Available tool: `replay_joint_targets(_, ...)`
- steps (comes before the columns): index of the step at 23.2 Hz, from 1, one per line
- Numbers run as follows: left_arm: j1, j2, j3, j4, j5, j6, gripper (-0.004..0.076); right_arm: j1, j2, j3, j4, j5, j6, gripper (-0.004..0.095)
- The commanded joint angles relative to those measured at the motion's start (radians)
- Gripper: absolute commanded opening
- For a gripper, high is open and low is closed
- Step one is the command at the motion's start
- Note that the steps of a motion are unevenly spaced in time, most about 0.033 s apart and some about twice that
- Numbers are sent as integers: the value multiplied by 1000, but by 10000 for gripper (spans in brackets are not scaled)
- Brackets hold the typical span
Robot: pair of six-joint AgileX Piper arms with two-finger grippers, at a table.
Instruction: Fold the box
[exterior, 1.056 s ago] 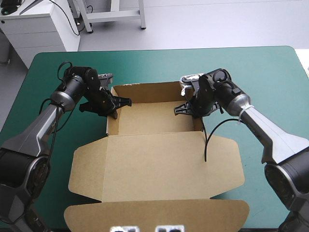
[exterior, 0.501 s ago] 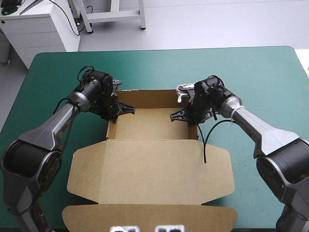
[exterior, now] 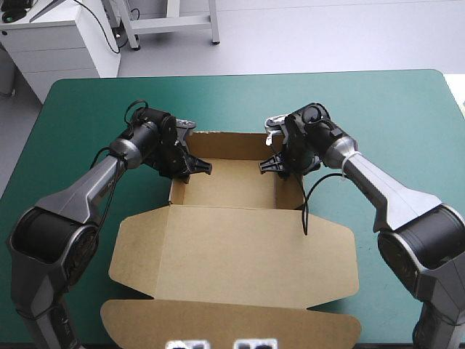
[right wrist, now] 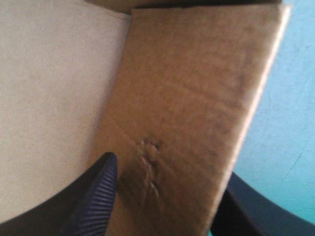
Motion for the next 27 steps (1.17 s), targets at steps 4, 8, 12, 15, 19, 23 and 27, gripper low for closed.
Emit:
replay_joint_targets(4,-11,-46,-21,-38,-15,24,549,-3,-56,-36,-50,28,20,558)
replay_joint_targets(8,-11,-75,-37,-38,-13,22,555,-3,-58,-90,-58,110,16,557)
replay_joint_targets(12,-11,-93,-147,-38,61,22,555,-3,-84,-169,-55,110,13,557)
replay_joint_targets(15,-11,-94,-231,-36,139,22,554,-3,-118,-205,-55,110,13,553)
replay_joint_targets(19,-11,-95,-312,-37,179,22,554,-3,-165,-224,-65,110,13,553)
replay_joint_targets(23,-11,-116,-349,-88,179,22,554,-3,-216,-224,-58,110,13,553)
replay_joint_targets(27,-11,-165,-360,-128,179,22,552,-3,-272,-224,-32,110,13,553)
